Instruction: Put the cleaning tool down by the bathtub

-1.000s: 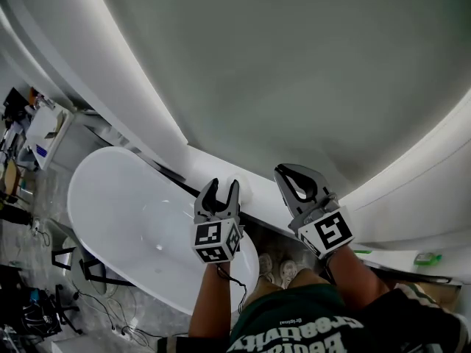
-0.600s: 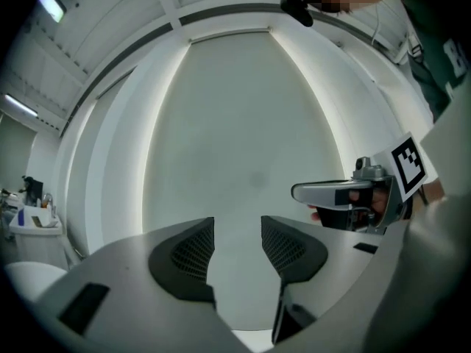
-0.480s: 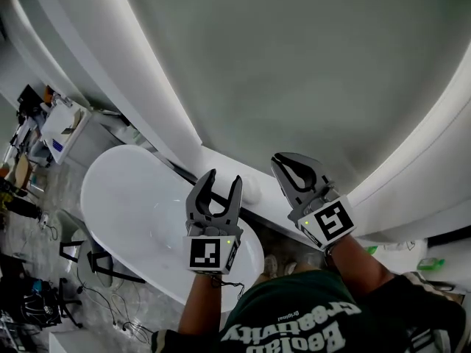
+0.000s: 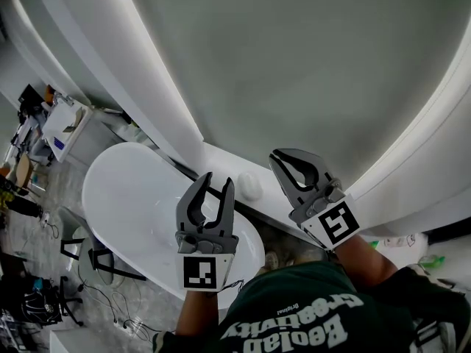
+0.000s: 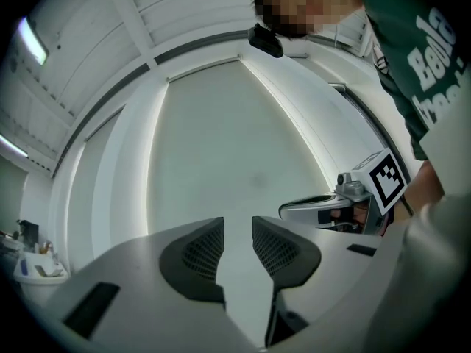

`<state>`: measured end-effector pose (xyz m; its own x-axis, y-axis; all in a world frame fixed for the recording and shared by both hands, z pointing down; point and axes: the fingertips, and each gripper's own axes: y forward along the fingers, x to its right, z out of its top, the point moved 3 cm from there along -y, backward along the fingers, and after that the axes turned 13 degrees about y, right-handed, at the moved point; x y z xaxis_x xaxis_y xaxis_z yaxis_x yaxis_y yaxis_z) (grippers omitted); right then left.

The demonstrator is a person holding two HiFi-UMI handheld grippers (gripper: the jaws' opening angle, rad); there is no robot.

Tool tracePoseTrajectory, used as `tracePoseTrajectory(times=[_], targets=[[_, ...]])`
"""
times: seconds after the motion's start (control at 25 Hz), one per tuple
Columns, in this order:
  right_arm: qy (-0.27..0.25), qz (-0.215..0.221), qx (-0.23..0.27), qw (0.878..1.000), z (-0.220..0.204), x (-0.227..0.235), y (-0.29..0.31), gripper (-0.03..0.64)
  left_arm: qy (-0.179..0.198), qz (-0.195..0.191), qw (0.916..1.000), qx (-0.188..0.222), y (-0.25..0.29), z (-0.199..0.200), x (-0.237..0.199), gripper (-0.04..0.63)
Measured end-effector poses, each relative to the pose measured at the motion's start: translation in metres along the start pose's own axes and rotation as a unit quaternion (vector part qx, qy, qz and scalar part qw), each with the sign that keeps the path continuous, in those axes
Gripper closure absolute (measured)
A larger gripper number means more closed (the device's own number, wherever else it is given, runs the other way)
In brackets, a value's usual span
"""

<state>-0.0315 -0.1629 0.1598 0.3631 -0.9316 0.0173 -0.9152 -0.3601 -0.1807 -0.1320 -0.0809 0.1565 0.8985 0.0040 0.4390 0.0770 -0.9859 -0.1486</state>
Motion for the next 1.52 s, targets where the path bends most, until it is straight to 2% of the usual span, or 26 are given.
tracePoseTrajectory(times=[0.16,0.24,0.8,1.52], targets=[[0.008,-0.002,0.005,1.0,0.007,-0.009,-0.002,0.598,0.016,0.001,0.9999,0.004,-0.006,0.004,0.001,0.512],[0.003,0.001,0.01,1.0,0.009,-0.014,-0.003,0.598,0.016,0.013,0.9998,0.0,-0.009,0.002,-0.001,0.586],[-0.003,0.019,0.02,1.0,0.01,-0.021,-0.003,0.601,0.012,0.054,0.9983,-0.019,-0.008,-0.009,-0.013,0.586],[-0.005,0.015,0.016,1.0,0.004,-0.02,-0.004,0.601,0.022,0.055,0.9979,-0.026,-0.007,-0.012,-0.009,0.586]])
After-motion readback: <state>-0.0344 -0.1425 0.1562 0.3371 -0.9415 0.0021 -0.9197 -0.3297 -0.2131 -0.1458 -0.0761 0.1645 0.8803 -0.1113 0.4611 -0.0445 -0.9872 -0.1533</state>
